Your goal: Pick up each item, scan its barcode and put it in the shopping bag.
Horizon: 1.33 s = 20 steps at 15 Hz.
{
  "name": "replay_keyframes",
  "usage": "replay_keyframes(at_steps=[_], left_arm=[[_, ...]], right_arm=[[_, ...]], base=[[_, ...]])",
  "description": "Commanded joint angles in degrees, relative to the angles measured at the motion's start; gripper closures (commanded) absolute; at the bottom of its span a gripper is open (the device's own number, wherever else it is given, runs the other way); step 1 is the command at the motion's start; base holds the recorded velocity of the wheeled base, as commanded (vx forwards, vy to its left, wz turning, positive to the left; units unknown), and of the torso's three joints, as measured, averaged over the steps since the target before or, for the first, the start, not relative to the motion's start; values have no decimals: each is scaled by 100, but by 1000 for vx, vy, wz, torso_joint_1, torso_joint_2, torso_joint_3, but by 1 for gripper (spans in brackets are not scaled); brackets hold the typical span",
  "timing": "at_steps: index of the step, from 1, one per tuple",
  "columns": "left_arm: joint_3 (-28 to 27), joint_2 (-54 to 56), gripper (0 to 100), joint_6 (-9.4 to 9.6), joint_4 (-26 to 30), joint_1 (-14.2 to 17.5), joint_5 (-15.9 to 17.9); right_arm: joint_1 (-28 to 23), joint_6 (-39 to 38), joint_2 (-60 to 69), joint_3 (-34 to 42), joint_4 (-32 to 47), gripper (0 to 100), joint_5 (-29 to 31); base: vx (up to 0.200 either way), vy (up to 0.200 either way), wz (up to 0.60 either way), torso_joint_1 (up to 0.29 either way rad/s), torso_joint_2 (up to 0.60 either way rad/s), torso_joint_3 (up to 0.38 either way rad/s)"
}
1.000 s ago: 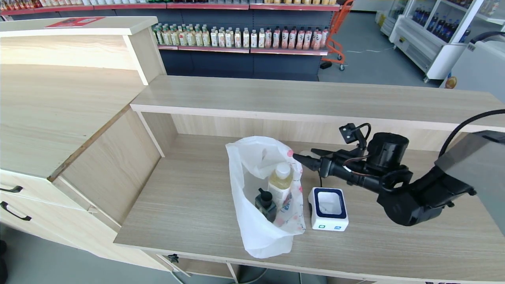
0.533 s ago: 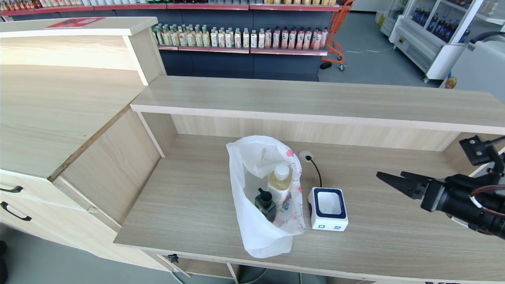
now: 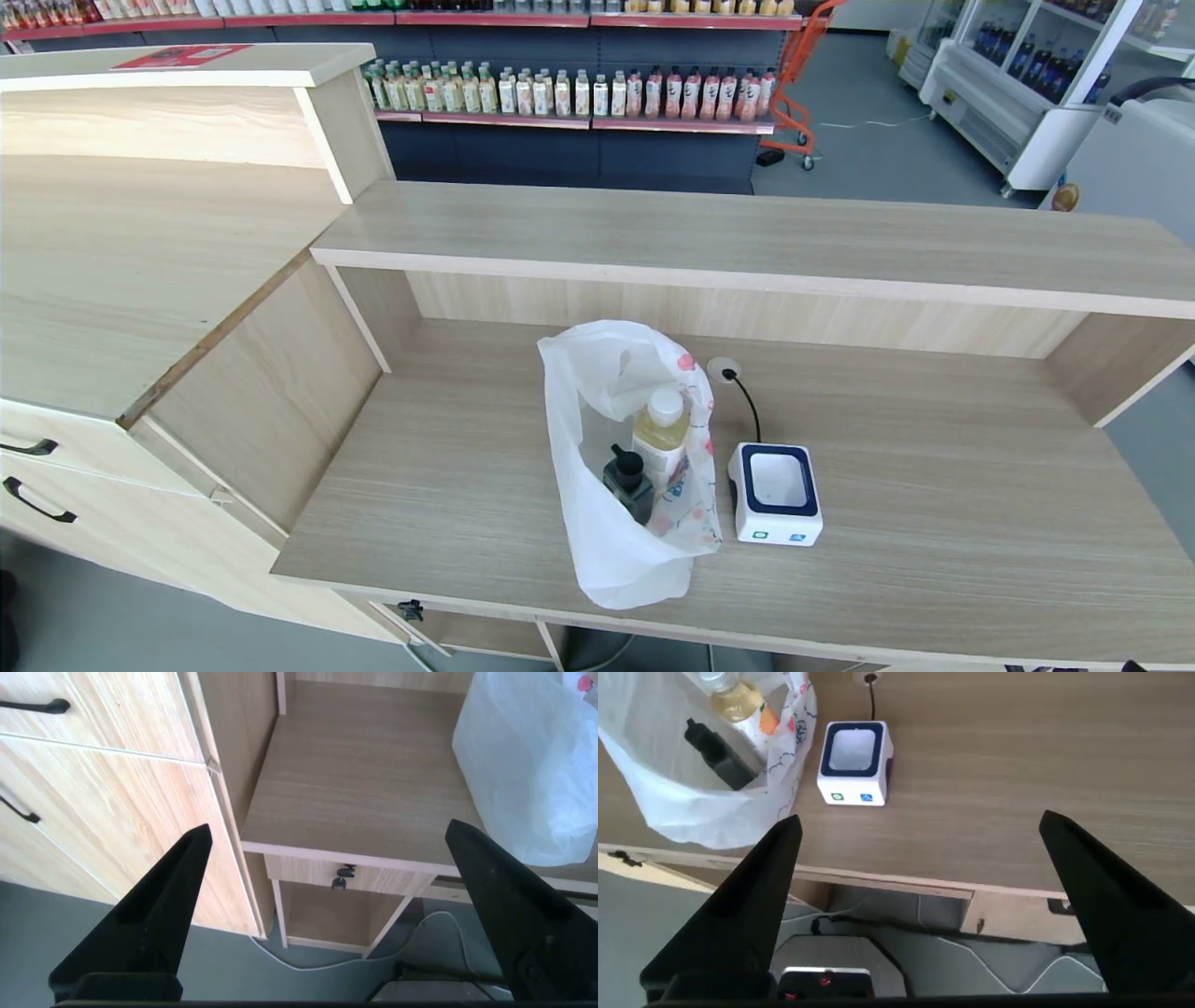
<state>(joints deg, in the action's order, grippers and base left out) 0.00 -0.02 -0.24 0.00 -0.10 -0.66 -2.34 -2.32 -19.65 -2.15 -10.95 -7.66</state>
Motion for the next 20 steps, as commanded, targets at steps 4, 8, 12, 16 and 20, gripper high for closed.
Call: replay_keyframes(at_steps=[4, 8, 12, 16, 20], left_arm=[[0, 2, 0, -2, 0, 1, -4], [0, 2, 0, -2, 0, 1, -4], [0, 2, 0, -2, 0, 1, -4], [0, 2, 0, -2, 0, 1, -4], [0, 2, 0, 7, 0, 1, -4]], right_arm=[[234, 205, 1956, 215, 1068, 0, 977], [216, 232, 1965, 215, 1086, 0, 985], [216, 249, 1965, 215, 1077, 0, 985], [225, 293, 1965, 215, 1086, 0, 977], [216, 293, 1965, 215, 1086, 0, 977]], base=[[0, 0, 0, 0, 0, 0], [0, 0, 0, 0, 0, 0], [0, 0, 0, 0, 0, 0], [0, 0, 0, 0, 0, 0], [0, 0, 0, 0, 0, 0]])
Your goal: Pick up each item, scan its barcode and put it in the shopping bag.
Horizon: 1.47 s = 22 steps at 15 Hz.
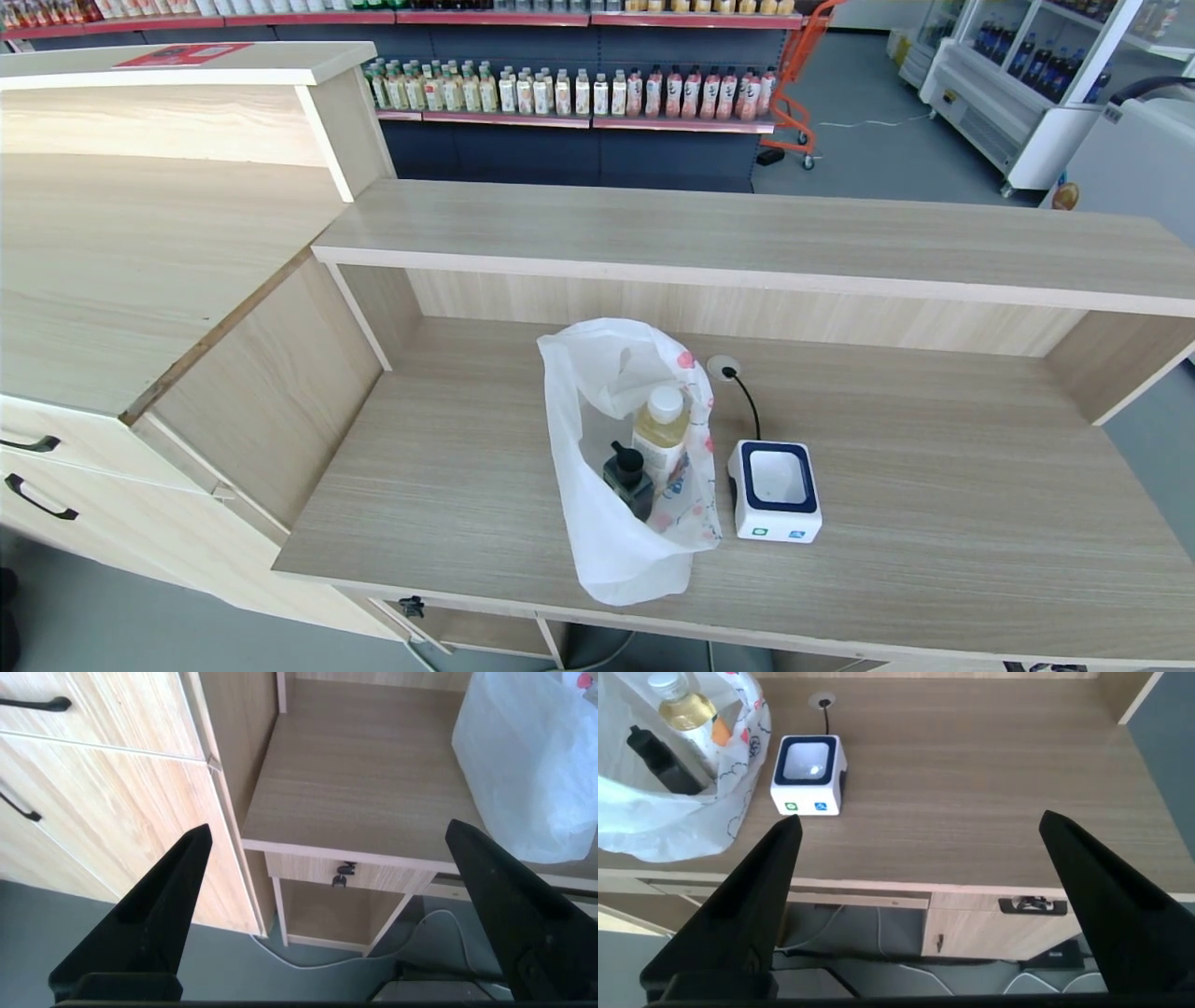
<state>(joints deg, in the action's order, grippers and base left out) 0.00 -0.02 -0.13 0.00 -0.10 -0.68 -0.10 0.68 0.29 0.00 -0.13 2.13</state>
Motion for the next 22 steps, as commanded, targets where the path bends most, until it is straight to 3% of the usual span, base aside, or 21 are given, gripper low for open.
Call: replay_keyframes(at_steps=[1, 2, 3, 6, 17, 22], left_arm=[[0, 2, 0, -4, 0, 1, -2], [0, 2, 0, -4, 0, 1, -2], [0, 2, 0, -4, 0, 1, -2], [0, 2, 0, -4, 0, 1, -2], [0, 2, 0, -4, 0, 1, -2], [0, -6, 0, 5, 0, 1, -2]], right_arm=[[-8, -16, -29, 0, 5, 0, -2], [1, -16, -29, 0, 5, 0, -2], [1, -24, -29, 0, 5, 100, -2], [1, -33, -29, 0, 5, 100, -2], [1, -51, -29, 0, 5, 100, 6], [1, -51, -29, 0, 5, 100, -2]], base=[[0, 0, 0, 0, 0, 0], [0, 0, 0, 0, 0, 0], [0, 0, 0, 0, 0, 0], [0, 0, 0, 0, 0, 0], [0, -200, 0, 4, 1, 1], [40, 0, 0, 0, 0, 0]])
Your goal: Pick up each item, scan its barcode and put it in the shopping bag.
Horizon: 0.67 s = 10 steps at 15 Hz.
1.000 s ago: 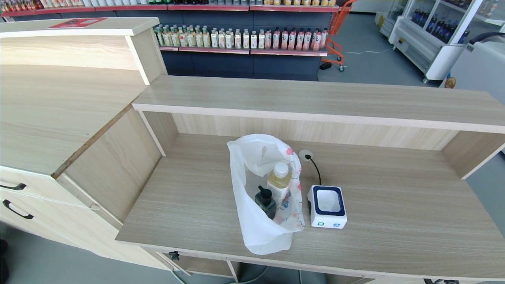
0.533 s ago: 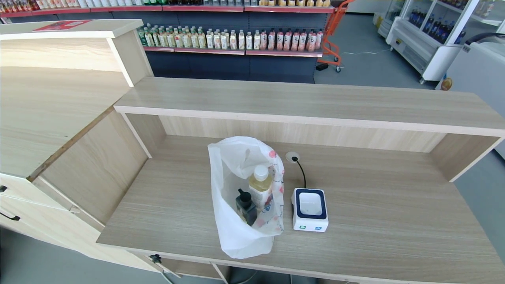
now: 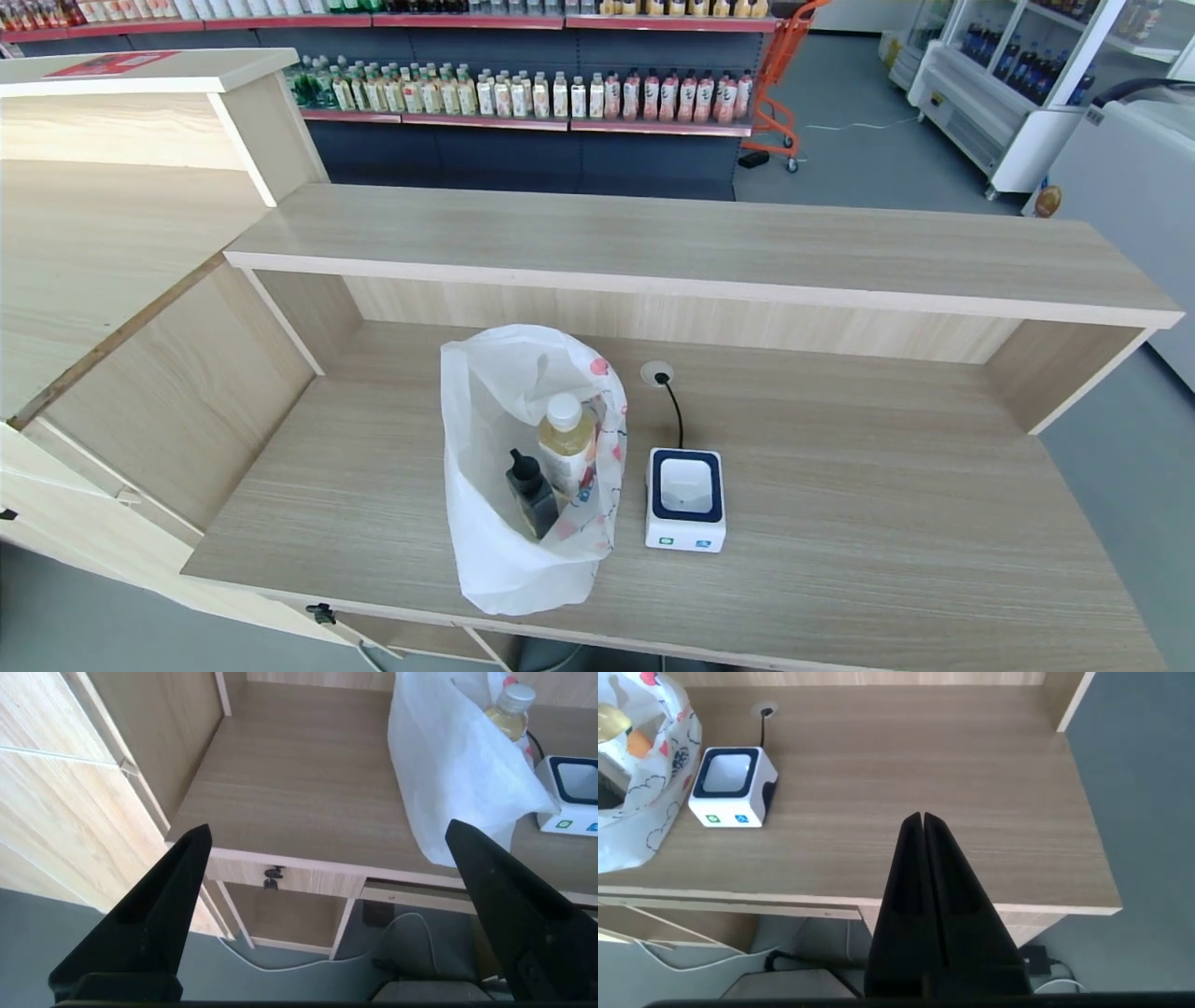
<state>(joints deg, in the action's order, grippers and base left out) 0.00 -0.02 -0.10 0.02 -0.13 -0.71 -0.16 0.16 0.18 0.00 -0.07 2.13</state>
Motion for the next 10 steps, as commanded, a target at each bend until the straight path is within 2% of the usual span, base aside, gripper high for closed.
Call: replay_keyframes(at_steps=[1, 4, 10], left_arm=[[0, 2, 0, -8, -2, 5, 0], [0, 2, 0, -8, -2, 5, 0], [0, 2, 0, -17, -2, 5, 0]], right_arm=[[-2, 2, -18, 0, -1, 100, -2], [7, 11, -18, 0, -1, 100, -2], [7, 2, -18, 0, -1, 100, 6]], base=[[200, 0, 0, 2, -2, 12], [200, 0, 0, -1, -1, 2], [0, 0, 0, 0, 0, 0]])
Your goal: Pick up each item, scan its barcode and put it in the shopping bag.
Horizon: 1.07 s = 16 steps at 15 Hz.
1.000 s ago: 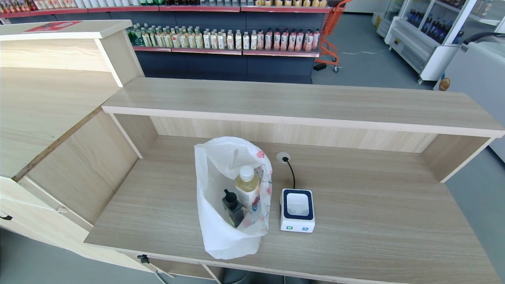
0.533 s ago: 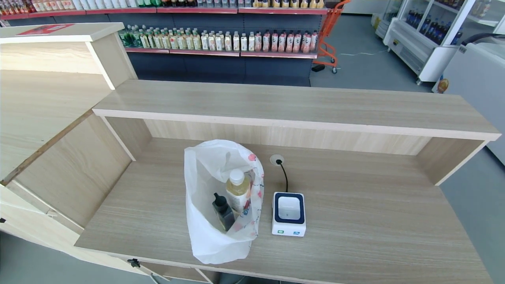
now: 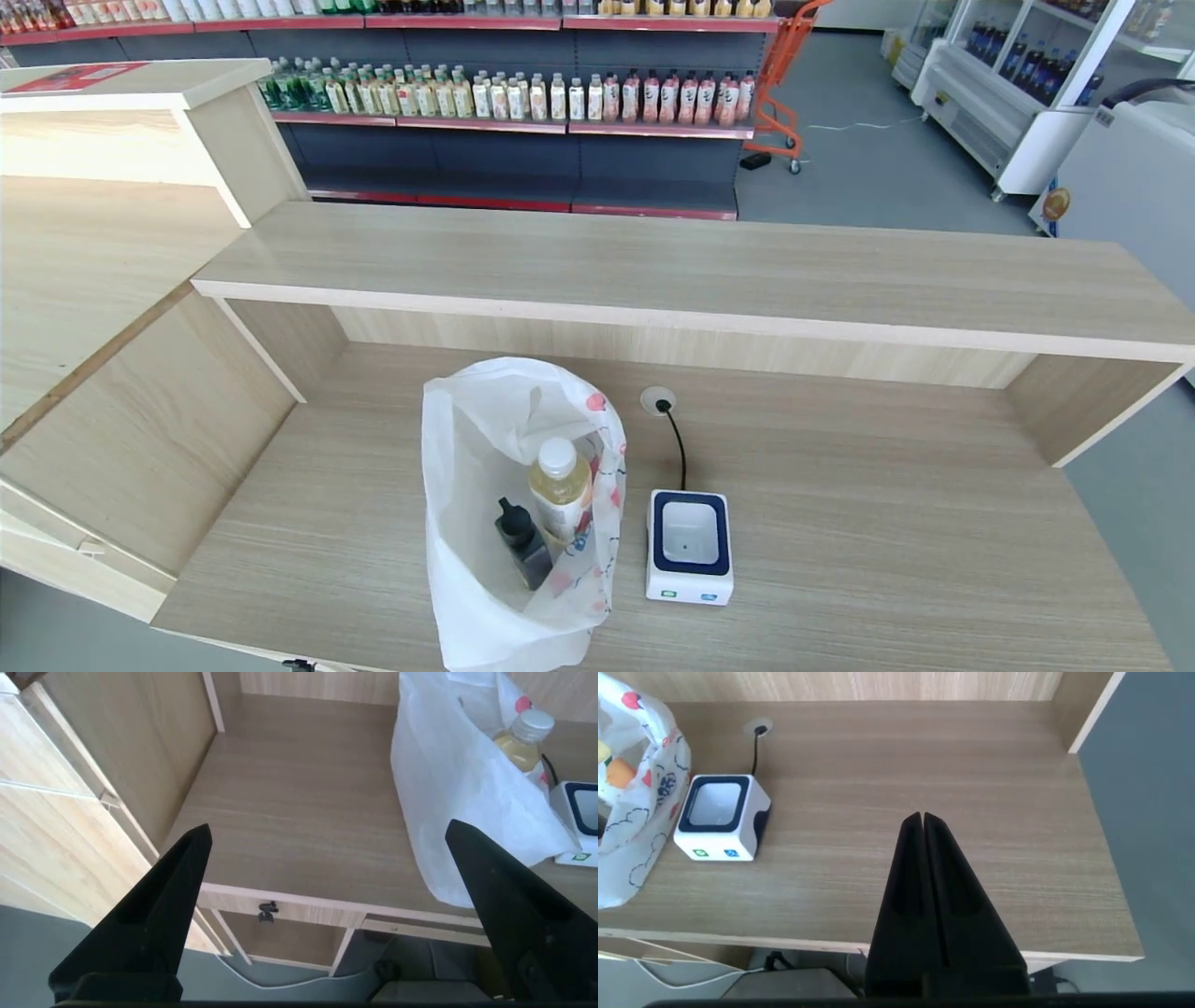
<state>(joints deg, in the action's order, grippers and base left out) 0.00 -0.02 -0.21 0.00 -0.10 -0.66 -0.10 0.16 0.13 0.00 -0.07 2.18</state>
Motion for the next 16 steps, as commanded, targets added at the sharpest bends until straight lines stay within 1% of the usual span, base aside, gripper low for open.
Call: replay_keyframes(at_steps=[1, 3, 16], left_arm=[[0, 2, 0, -6, 0, 1, -4], [0, 2, 0, 3, 0, 1, -4], [0, 2, 0, 3, 0, 1, -4]], right_arm=[[1, 2, -13, 0, -1, 100, 2], [-8, 2, -13, 0, -1, 100, 2], [-8, -16, -13, 0, -1, 100, 2]], base=[[0, 200, 0, 7, 2, -2], [0, 200, 0, -7, 0, 2], [0, 0, 0, 0, 0, 0]])
